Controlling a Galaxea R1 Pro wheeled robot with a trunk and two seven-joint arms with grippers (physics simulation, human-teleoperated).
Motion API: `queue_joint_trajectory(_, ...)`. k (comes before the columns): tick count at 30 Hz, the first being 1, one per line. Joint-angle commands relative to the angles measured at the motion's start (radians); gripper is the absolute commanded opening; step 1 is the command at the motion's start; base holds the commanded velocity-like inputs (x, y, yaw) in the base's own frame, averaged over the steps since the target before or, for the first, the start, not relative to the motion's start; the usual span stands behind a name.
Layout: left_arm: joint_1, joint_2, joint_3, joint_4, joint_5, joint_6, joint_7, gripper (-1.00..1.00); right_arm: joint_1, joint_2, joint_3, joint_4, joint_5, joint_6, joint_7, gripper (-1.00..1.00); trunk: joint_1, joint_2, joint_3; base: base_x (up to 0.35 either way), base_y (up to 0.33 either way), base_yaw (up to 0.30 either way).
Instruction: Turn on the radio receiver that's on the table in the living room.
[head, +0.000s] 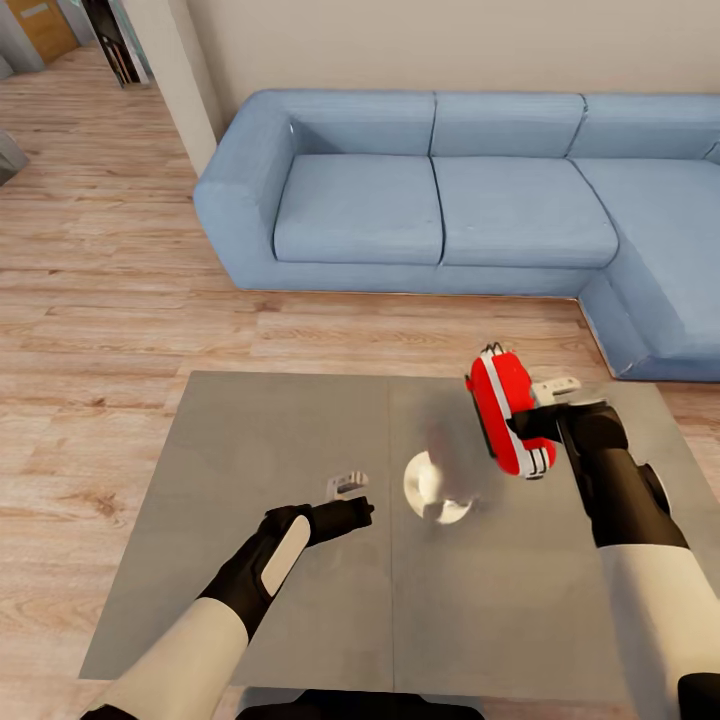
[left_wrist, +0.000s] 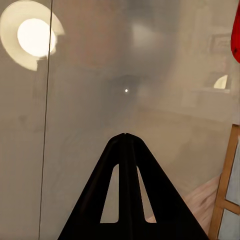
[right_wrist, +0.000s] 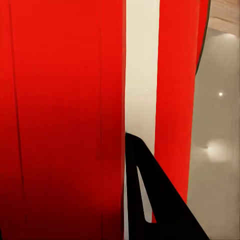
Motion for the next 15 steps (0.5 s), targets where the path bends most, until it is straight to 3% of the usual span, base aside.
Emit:
queue_joint_trajectory(1,0.0,0.0,0.0,0.0,0.0,0.0,0.0,-1.0,0.009,0.0,0.0,0.0,0.001,-0.012,-0.004,-1.0,0.0,0.0,0.0,0.0,0.0,0.0)
queue_joint_trajectory(7,0.0,0.0,0.0,0.0,0.0,0.0,0.0,-1.0,0.033,0.003,0.0,0.035,-0.002,-0.055,-0.011,-1.0,0.0,0.0,0.0,0.0,0.0,0.0)
queue_joint_trajectory(15,0.0,0.0,-0.001,0.0,0.0,0.0,0.0,-1.0,0.037,0.005,-0.001,0.159,-0.006,-0.177,-0.013,-1.0,0.0,0.0,0.0,0.0,0.0,0.0)
